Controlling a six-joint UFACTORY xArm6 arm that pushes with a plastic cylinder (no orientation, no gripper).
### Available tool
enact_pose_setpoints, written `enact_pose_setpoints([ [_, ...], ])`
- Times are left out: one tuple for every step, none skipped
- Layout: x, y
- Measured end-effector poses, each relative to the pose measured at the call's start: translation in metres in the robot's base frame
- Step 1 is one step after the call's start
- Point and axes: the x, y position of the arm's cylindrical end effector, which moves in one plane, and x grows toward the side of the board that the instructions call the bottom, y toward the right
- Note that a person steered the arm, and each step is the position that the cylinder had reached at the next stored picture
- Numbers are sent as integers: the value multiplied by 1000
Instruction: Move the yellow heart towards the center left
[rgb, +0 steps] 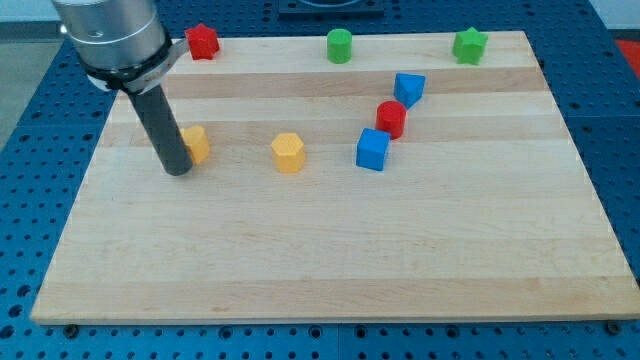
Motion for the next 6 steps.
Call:
enact_pose_setpoints([
  [-13, 2],
  [-27, 2],
  [-24, 2],
  [-20, 2],
  [-16, 2],
  [16, 13],
])
